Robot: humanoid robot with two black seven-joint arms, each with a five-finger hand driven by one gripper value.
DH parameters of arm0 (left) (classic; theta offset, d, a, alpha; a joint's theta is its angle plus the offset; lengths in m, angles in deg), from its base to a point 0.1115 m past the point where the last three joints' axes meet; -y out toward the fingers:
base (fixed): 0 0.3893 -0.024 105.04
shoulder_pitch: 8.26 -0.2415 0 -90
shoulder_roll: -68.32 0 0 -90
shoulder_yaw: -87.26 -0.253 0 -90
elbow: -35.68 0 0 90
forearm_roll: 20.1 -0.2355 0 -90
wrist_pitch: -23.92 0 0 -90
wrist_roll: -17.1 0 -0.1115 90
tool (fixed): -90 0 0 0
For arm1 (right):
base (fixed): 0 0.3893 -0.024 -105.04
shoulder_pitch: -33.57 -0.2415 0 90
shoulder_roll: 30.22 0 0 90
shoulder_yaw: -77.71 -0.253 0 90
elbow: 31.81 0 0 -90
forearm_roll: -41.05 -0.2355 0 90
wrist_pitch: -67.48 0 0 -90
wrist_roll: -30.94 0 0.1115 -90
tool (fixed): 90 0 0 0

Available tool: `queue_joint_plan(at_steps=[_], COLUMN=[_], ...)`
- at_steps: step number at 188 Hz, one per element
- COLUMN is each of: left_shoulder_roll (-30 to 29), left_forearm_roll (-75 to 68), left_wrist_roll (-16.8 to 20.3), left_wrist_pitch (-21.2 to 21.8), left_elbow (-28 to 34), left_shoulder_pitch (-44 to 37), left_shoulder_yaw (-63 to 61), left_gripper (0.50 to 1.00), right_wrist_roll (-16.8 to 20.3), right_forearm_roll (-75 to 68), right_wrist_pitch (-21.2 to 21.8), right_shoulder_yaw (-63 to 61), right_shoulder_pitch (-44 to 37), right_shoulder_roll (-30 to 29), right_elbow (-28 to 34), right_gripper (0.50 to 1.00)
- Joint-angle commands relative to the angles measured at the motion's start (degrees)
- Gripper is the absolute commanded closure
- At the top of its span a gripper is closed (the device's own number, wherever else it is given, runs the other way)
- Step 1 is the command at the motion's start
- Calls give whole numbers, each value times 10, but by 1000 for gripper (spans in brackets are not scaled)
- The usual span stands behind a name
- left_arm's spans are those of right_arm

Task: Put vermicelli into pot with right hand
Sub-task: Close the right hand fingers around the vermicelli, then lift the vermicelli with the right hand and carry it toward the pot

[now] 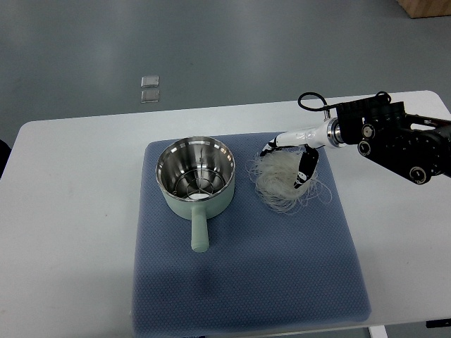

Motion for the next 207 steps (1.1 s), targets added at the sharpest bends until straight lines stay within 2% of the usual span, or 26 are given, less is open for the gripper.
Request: queue_joint_plan(at_steps=[1,4,5,15,25,26,31,33,34,35,36,37,38,39,40,41,42,77,80,99,153,207], left_shoulder_roll=[0,0,0,0,0,0,0,0,0,0,0,0,0,0,0,0,0,0,0,0,0,0], left_forearm_roll=[0,0,0,0,0,-1,0,0,0,0,0,0,0,0,0,0,0,0,0,0,0,-1], left_wrist_roll=[0,0,0,0,0,0,0,0,0,0,0,0,0,0,0,0,0,0,0,0,0,0], left_wrist_pitch=[0,0,0,0,0,0,0,0,0,0,0,0,0,0,0,0,0,0,0,0,0,0], left_elbow=[0,0,0,0,0,-1,-2,-3,-4,-4,-5,-5,-6,-6,-6,-6,-7,-7,-7,-7,-7,-10], left_shoulder_pitch=[0,0,0,0,0,0,0,0,0,0,0,0,0,0,0,0,0,0,0,1,1,2], left_shoulder_yaw=[0,0,0,0,0,0,0,0,0,0,0,0,0,0,0,0,0,0,0,0,0,-2], left_gripper=[500,500,500,500,500,500,500,500,500,500,500,500,500,500,500,500,500,500,500,500,500,500], right_wrist_roll=[0,0,0,0,0,1,1,1,1,1,1,1,1,1,1,1,1,0,0,-1,-1,0], right_forearm_roll=[18,18,27,33,33,39,41,42,42,42,42,42,42,42,42,42,43,41,38,18,-28,-92], right_wrist_pitch=[-1,-1,-5,-5,-5,-7,-7,-7,-6,-6,-6,-6,-6,-6,-6,-6,-6,-15,-30,-40,-36,-29], right_shoulder_yaw=[10,10,16,17,17,17,16,16,16,16,16,16,16,16,16,16,16,5,4,0,-30,-35], right_shoulder_pitch=[4,4,9,12,12,20,22,23,23,23,23,23,22,22,22,22,22,17,7,-15,-63,-156], right_shoulder_roll=[0,0,-1,-1,-1,1,1,1,2,2,2,2,2,2,3,3,3,11,12,17,17,-6], right_elbow=[-1,-1,-3,-4,-4,-4,-4,-4,-4,-4,-4,-4,-4,-4,-4,-4,-4,-3,-3,-3,-2,1], right_gripper=[607,607,644,691,691,752,777,795,819,820,850,850,899,899,948,948,1000,1000,1000,1000,1000,1000])
